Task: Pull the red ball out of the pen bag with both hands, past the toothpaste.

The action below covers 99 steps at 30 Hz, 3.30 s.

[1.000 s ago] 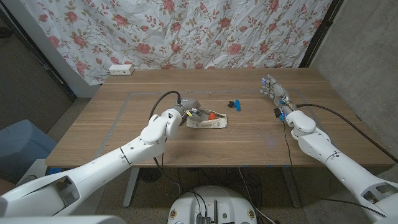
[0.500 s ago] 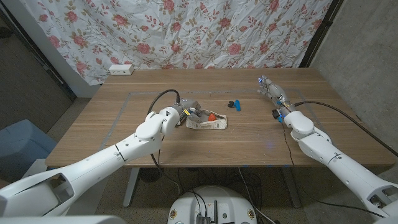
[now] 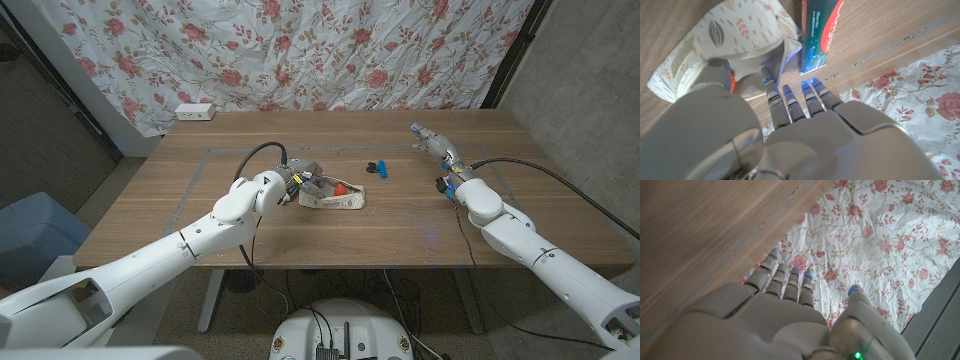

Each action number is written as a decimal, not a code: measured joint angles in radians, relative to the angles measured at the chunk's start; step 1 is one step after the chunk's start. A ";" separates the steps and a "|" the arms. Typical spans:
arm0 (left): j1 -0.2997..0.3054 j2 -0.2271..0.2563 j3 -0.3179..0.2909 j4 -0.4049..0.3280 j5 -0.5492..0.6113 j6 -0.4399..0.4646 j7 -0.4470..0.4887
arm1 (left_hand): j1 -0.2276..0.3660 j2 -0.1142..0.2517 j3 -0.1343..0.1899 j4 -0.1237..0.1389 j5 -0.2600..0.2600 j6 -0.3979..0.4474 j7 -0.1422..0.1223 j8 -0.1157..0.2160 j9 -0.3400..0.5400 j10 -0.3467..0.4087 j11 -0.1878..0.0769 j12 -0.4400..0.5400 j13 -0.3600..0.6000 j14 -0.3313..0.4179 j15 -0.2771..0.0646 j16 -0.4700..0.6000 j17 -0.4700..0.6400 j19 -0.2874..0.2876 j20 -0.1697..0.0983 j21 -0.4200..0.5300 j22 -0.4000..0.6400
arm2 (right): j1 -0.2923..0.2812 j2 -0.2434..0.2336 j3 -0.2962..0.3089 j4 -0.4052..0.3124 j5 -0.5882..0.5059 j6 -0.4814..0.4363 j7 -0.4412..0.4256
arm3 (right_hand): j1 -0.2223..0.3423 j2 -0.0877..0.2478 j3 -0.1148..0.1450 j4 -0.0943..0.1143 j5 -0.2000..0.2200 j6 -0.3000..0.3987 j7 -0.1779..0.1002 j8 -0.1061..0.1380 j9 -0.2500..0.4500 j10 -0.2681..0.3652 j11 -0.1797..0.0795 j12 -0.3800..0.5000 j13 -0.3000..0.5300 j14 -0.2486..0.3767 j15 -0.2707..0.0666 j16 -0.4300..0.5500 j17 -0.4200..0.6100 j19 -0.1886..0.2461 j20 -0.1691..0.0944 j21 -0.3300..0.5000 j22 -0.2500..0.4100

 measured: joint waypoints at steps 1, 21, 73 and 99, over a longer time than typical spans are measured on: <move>0.002 0.002 -0.001 -0.002 -0.001 0.000 0.000 | 0.000 0.000 0.000 0.000 0.000 -0.004 -0.003 0.000 0.000 -0.003 0.001 0.000 0.000 -0.005 0.001 0.000 0.000 -0.002 -0.002 0.000 -0.001 | 0.000 -0.001 0.000 -0.002 -0.005 -0.003 -0.001 | 0.004 -0.004 0.000 0.000 0.000 0.000 0.000 -0.001 0.000 -0.002 0.002 0.000 0.000 -0.006 0.001 -0.001 0.000 0.000 0.000 0.000 0.000; 0.029 0.022 -0.022 -0.018 -0.037 -0.003 0.001 | -0.026 0.011 -0.012 0.004 0.000 -0.048 0.012 0.000 -0.002 -0.053 0.024 0.000 0.000 -0.055 -0.001 0.000 0.000 -0.038 0.002 0.000 -0.003 | -0.009 -0.053 -0.026 -0.092 -0.132 -0.077 -0.031 | 0.045 -0.045 0.004 -0.056 0.000 0.007 -0.017 0.005 0.000 -0.029 0.007 0.000 0.000 -0.027 0.008 -0.004 -0.014 -0.011 0.004 0.000 0.000; 0.043 -0.008 -0.023 0.037 -0.126 -0.018 0.132 | -0.068 0.029 -0.020 0.004 0.000 -0.080 0.034 0.008 -0.002 -0.094 0.066 0.005 0.000 -0.106 0.013 0.000 -0.003 -0.068 -0.011 0.000 -0.002 | -0.020 -0.172 -0.091 -0.330 -0.480 -0.276 -0.013 | 0.295 -0.129 0.064 -0.138 0.000 0.178 -0.042 0.086 0.024 -0.059 0.002 0.000 0.003 -0.048 0.019 0.000 -0.045 -0.045 0.016 0.000 0.000; 0.056 -0.032 -0.022 0.075 -0.195 -0.030 0.224 | -0.082 0.042 -0.020 0.004 0.000 -0.076 0.030 0.008 -0.003 -0.105 0.066 0.005 0.000 -0.131 0.016 0.000 -0.002 -0.091 -0.012 0.000 -0.002 | 0.018 -0.203 -0.153 -0.426 -0.652 -0.389 0.078 | 0.337 -0.147 0.064 -0.132 -0.010 0.267 -0.051 0.130 0.028 -0.062 0.006 0.000 0.003 -0.055 0.027 0.008 -0.043 -0.044 0.016 0.000 0.000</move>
